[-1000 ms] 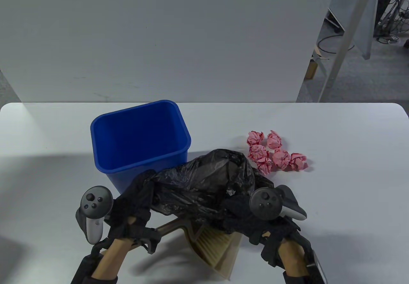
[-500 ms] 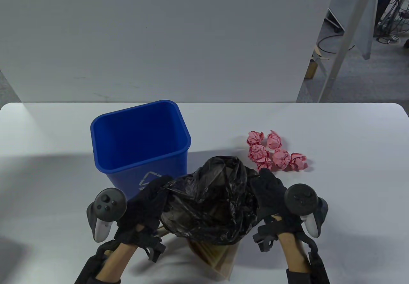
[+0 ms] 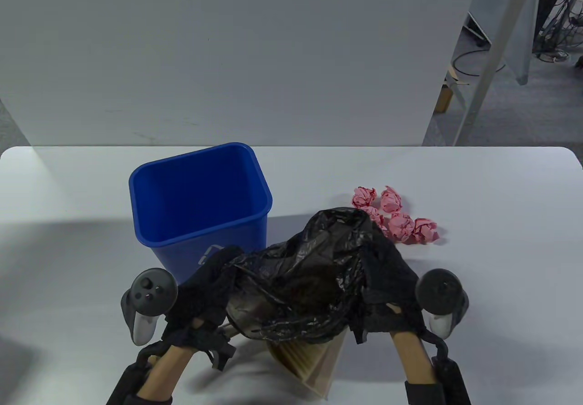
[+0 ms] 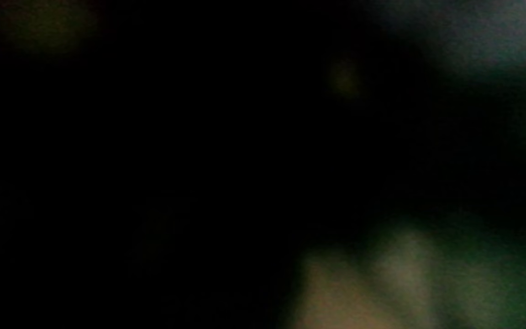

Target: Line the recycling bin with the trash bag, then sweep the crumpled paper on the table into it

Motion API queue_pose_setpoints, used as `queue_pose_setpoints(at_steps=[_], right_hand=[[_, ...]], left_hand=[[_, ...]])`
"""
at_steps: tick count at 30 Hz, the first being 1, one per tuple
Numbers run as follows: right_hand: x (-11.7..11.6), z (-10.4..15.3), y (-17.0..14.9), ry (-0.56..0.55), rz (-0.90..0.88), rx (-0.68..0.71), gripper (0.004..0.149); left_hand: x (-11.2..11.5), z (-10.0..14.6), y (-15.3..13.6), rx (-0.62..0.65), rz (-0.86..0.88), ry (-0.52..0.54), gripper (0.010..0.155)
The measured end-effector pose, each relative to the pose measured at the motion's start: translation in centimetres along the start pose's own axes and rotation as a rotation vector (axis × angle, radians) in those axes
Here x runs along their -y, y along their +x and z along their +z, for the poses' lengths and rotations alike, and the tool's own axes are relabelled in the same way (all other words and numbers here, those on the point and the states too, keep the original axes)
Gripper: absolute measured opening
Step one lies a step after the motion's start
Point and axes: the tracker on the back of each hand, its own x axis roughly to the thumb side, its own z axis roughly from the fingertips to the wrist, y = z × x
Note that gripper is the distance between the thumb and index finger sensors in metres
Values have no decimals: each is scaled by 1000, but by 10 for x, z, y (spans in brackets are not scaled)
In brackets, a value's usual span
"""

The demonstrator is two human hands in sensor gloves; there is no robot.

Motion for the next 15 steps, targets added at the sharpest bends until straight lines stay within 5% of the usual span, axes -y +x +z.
queue_pose_setpoints(at_steps=[3,5,7,9,12,14,15], right_hand=[[18,1,21,-82,-97,211,38],[24,-1,22,-27,-47,227,37],[23,-5,15,114,94,152,37],[19,-8,5,298,424,-3,38],[3,-6,-21,723,931,-291,48],[-5,1,-37,970,977,-493,63],[-6,3,-43,977,924,-517,65]], left_hand=[[-12,2,0,37,32,65,47],[-21,5,1,60,54,126,47],[-29,8,2,81,73,176,47],[-36,9,2,86,93,210,46],[-40,9,-2,64,131,224,46],[-40,8,-5,52,146,212,46],[-39,8,-6,47,145,205,46]])
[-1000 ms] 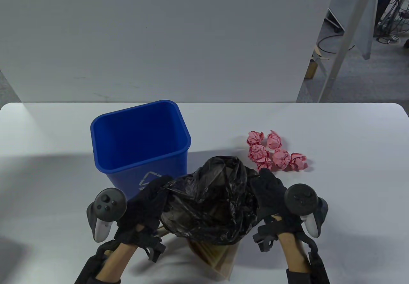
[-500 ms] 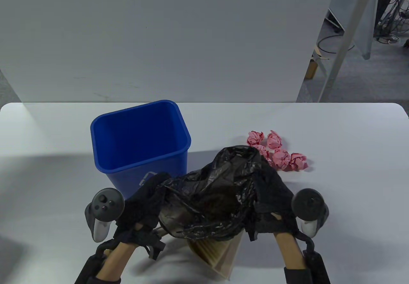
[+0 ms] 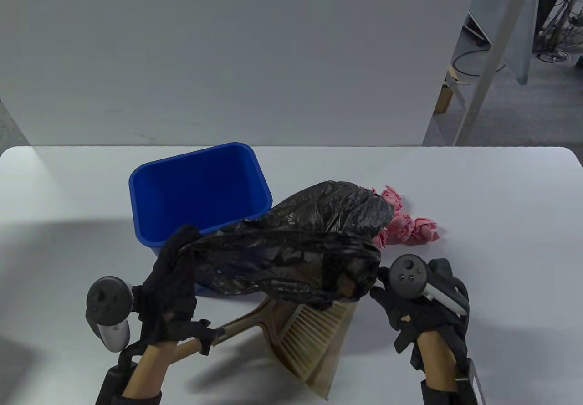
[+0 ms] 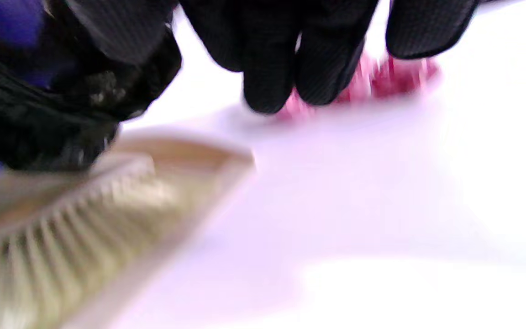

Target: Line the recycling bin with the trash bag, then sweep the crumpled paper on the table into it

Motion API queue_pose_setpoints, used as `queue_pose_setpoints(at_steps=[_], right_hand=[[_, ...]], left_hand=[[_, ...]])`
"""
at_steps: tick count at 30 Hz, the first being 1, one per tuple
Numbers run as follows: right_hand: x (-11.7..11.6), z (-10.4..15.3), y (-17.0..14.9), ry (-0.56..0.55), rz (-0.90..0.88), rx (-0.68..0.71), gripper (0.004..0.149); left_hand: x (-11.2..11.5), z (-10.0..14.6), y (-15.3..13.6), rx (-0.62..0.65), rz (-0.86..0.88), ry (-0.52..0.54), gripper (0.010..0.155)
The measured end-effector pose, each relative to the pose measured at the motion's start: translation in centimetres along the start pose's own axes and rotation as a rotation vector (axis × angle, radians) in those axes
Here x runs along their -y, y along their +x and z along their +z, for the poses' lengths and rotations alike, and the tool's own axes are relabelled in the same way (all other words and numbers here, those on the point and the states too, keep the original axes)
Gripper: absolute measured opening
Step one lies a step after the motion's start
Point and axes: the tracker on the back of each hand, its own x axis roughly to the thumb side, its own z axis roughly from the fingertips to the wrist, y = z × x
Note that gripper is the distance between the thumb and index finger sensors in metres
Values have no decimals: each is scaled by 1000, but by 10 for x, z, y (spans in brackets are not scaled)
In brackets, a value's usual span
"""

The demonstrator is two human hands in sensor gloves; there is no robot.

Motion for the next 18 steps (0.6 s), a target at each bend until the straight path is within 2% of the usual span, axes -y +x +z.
queue_pose_setpoints(at_steps=[2,5,6,7,10,12,13,16,18], right_hand=[[1,0,-4,-54,-164,22,66],[14,14,-8,-295,-308,78,70],[15,16,-7,-332,-318,104,73],[16,17,-4,-361,-330,166,75],[10,13,17,-339,-361,375,82],[3,12,39,-370,-304,442,89],[-2,11,54,-397,-187,433,94],[-12,8,77,-503,186,326,100],[-15,1,81,-550,245,283,96]], left_hand=[[1,0,0,5,-12,-4,46],[2,1,2,15,-27,-3,46],[2,1,2,15,-27,-5,46],[3,0,2,10,-23,-15,46],[9,0,2,-4,-16,-50,46],[12,1,3,0,-31,-64,46],[13,1,4,7,-44,-71,46],[15,1,6,31,-75,-83,45],[17,0,8,53,-87,-95,45]])
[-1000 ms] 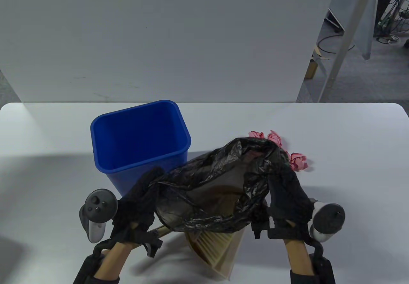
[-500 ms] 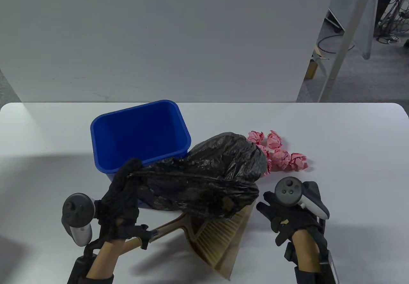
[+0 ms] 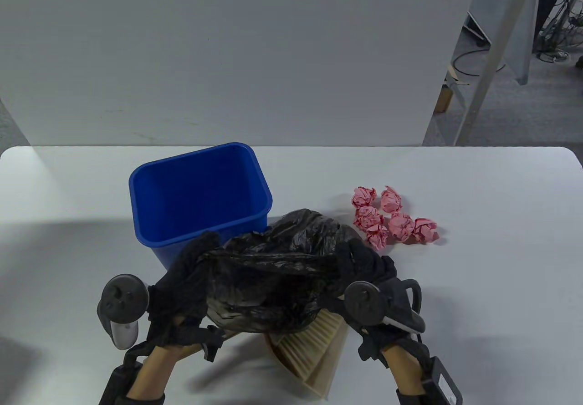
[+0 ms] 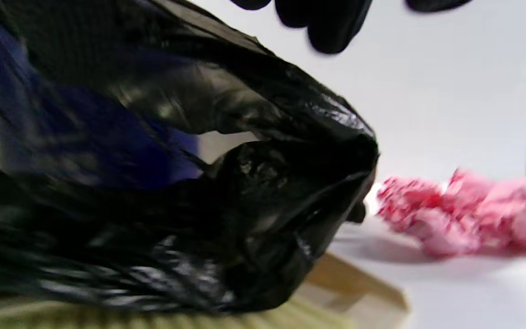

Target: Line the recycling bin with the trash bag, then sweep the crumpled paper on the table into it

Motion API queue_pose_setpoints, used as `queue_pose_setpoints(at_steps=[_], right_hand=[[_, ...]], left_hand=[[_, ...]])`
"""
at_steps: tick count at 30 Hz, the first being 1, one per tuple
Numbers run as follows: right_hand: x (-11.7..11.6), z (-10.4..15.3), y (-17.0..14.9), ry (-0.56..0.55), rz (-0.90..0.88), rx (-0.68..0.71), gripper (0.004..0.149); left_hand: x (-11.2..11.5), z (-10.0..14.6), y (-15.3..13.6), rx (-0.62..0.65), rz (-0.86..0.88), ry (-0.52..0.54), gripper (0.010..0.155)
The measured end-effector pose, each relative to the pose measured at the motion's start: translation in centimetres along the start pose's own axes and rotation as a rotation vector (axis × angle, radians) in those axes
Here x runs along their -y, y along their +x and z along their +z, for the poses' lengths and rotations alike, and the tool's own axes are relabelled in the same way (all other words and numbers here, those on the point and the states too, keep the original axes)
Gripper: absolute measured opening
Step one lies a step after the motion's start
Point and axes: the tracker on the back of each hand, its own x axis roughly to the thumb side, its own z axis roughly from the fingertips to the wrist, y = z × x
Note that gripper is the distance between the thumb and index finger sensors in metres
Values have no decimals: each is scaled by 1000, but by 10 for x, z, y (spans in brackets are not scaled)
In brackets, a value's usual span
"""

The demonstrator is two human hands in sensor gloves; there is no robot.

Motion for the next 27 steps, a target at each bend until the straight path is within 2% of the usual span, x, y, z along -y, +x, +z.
queue_pose_setpoints(at_steps=[4,7,10,13,16,17,19,24,27], right_hand=[[-11,-4,-15,-60,-50,-102,79],[-11,-2,-25,-82,-45,-142,66],[-6,1,-31,-125,-91,-151,41],[-1,4,-31,-173,-111,-158,35],[5,7,-36,-225,-93,-198,35],[7,8,-39,-241,-102,-221,36],[11,12,-48,-270,-141,-270,38],[17,20,-66,-337,-239,-365,39],[20,22,-68,-359,-245,-394,39]], left_hand=[[6,-4,6,75,-68,-97,53],[15,-6,13,134,-193,-191,72],[31,-5,20,159,-456,-357,93],[46,-2,23,168,-695,-413,103],[56,0,23,150,-946,-419,100],[57,0,22,132,-978,-401,95],[55,-1,20,121,-1009,-333,80],[42,0,23,106,-1003,-168,58],[39,0,24,70,-968,-109,53]])
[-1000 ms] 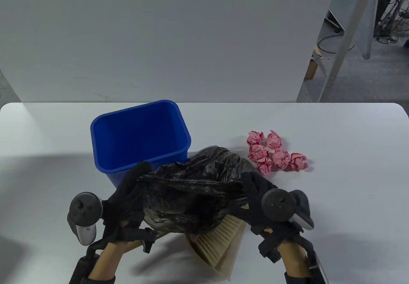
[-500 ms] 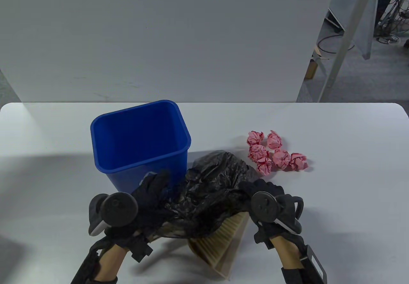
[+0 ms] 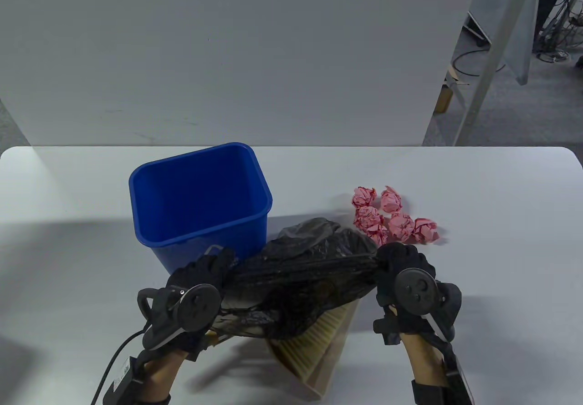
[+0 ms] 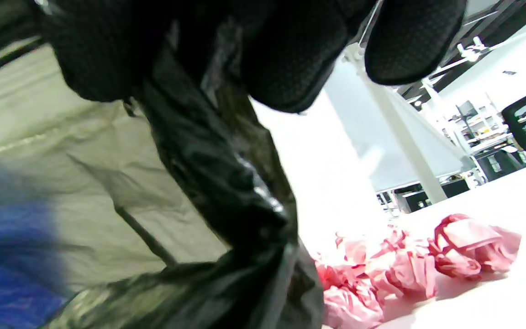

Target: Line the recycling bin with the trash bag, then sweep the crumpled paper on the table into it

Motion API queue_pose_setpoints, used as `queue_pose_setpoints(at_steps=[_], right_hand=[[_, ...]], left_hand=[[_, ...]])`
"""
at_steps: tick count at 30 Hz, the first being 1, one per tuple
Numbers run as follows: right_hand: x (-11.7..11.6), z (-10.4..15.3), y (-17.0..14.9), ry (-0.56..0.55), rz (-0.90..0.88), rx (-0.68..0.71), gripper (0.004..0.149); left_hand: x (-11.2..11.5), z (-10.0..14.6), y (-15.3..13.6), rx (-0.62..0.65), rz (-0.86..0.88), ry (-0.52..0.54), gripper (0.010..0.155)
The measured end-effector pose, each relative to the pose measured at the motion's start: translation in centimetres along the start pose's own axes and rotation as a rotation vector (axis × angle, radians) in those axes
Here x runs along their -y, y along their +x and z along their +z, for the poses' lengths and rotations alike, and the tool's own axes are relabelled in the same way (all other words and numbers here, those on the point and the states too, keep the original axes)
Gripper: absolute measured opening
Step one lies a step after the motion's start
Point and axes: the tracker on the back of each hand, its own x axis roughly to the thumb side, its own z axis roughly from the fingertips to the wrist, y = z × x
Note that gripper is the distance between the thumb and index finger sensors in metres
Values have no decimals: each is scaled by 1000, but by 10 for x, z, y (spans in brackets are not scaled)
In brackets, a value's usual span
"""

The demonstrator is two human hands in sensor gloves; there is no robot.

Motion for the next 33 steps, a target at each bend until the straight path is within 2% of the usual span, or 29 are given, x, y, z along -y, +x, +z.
queue_pose_setpoints(at_steps=[4,7,9,13,16,19,22,25,26,27,30,31,33], right_hand=[[9,0,-10,-74,35,-105,31],[18,-1,-25,-102,-47,-207,30],[19,0,-32,-95,-130,-254,29],[13,1,-36,-1,-325,-307,29],[10,-2,-26,51,-493,-318,31],[21,-7,-9,36,-511,-271,32],[47,-20,15,35,-570,-232,34],[86,-39,43,45,-584,-202,46],[97,-42,50,18,-568,-185,47],[113,-47,60,-37,-544,-144,48],[158,-44,89,-202,-561,29,49],[173,-37,99,-286,-581,125,49],[197,-10,118,-495,-539,380,49]], left_hand=[[-3,0,-7,-94,-57,13,51],[-7,1,-13,-128,35,22,50],[-8,2,-13,-143,165,14,49],[-5,0,-14,-157,402,-41,48],[2,-9,-17,-205,662,-103,47],[-1,-24,-11,-206,823,-127,48],[-22,-49,5,-163,853,-146,49],[-56,-81,32,-119,901,-187,52],[-66,-87,36,-99,918,-199,53],[-86,-92,45,-54,960,-189,54],[-140,-84,68,106,1056,45,55],[-159,-73,75,190,1071,151,54],[-182,-48,85,346,1027,332,55]])
